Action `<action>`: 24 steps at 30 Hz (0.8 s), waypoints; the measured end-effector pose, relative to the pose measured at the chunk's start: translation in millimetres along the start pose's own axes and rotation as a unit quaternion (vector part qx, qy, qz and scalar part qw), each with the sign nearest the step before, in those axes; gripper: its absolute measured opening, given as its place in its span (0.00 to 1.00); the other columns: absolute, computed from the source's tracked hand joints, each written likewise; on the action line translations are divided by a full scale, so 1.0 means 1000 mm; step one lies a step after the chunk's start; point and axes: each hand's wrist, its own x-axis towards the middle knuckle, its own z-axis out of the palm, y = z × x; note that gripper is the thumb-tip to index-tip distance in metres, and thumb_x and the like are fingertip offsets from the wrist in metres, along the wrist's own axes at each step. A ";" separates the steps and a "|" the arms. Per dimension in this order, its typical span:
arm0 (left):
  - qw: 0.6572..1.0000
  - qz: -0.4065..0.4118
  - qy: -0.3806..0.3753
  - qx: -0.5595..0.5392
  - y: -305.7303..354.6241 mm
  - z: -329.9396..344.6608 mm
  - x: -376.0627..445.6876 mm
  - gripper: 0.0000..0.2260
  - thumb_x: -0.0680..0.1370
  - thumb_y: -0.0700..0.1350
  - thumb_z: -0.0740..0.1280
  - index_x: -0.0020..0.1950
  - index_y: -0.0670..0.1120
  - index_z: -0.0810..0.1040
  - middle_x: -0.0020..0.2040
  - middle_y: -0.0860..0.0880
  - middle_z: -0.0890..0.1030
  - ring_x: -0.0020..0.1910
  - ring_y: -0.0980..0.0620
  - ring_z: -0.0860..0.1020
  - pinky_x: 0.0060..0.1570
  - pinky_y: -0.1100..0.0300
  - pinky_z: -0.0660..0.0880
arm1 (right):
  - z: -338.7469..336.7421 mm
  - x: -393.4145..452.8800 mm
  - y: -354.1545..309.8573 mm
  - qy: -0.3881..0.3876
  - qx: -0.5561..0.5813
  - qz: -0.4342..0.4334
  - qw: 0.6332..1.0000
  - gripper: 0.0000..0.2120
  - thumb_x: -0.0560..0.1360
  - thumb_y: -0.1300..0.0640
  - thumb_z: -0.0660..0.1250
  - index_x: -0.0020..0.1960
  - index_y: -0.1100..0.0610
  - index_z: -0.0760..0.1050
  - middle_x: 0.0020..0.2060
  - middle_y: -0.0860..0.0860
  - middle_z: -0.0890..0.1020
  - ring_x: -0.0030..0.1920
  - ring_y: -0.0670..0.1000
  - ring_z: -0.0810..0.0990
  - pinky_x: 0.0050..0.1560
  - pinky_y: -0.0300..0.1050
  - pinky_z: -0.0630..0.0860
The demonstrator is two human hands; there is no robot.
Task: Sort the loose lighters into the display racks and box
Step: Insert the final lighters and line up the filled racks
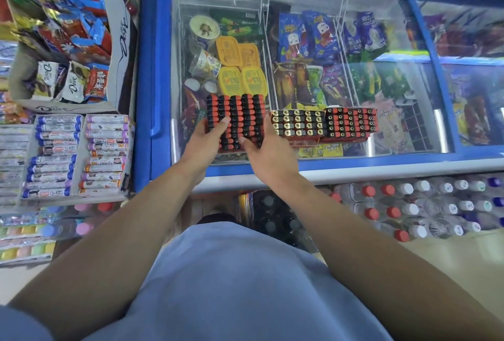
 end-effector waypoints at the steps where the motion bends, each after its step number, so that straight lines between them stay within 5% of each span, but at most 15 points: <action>1: 1.000 0.001 -0.003 0.009 0.000 -0.001 0.001 0.23 0.80 0.61 0.67 0.72 0.53 0.74 0.61 0.57 0.83 0.59 0.59 0.81 0.62 0.58 0.74 | 0.002 0.000 0.000 -0.005 0.012 0.011 1.000 0.37 0.77 0.33 0.61 0.80 0.48 0.54 0.49 0.48 0.85 0.48 0.55 0.84 0.49 0.57 0.82; 6: 0.998 0.006 0.033 0.050 0.005 -0.019 0.002 0.22 0.79 0.60 0.69 0.70 0.52 0.75 0.59 0.58 0.82 0.55 0.61 0.79 0.52 0.65 0.74 | 0.002 -0.010 0.001 -0.067 0.137 -0.041 0.988 0.30 0.78 0.39 0.67 0.76 0.41 0.61 0.61 0.42 0.82 0.60 0.47 0.81 0.60 0.47 0.76; 10: 0.998 -0.014 0.035 0.053 -0.001 -0.033 -0.002 0.18 0.76 0.63 0.72 0.63 0.58 0.78 0.56 0.60 0.84 0.56 0.62 0.80 0.56 0.63 0.73 | 0.025 -0.020 0.007 -0.078 0.228 0.044 0.969 0.39 0.73 0.32 0.70 0.78 0.42 0.60 0.68 0.45 0.73 0.68 0.45 0.73 0.69 0.49 0.71; 13: 0.999 -0.036 0.031 0.025 -0.007 -0.033 -0.002 0.22 0.73 0.63 0.74 0.65 0.57 0.80 0.57 0.59 0.85 0.57 0.60 0.81 0.61 0.59 0.74 | 0.039 -0.019 -0.001 -0.096 0.361 0.061 0.926 0.23 0.79 0.43 0.70 0.72 0.44 0.71 0.60 0.38 0.81 0.59 0.32 0.77 0.62 0.35 0.71; 19: 0.997 -0.057 0.043 -0.023 -0.015 -0.024 -0.002 0.19 0.71 0.62 0.77 0.59 0.60 0.79 0.55 0.61 0.84 0.55 0.65 0.80 0.63 0.59 0.72 | 0.048 -0.011 -0.013 -0.052 0.464 0.105 0.878 0.28 0.74 0.39 0.72 0.72 0.41 0.73 0.67 0.43 0.79 0.68 0.44 0.76 0.73 0.51 0.69; 24: 0.994 -0.086 0.016 -0.067 -0.013 -0.025 -0.001 0.22 0.74 0.63 0.74 0.62 0.59 0.72 0.50 0.67 0.76 0.47 0.72 0.71 0.63 0.59 0.64 | 0.034 0.001 -0.011 -0.069 0.500 0.111 0.856 0.21 0.77 0.45 0.73 0.69 0.43 0.77 0.63 0.46 0.82 0.64 0.45 0.80 0.70 0.48 0.73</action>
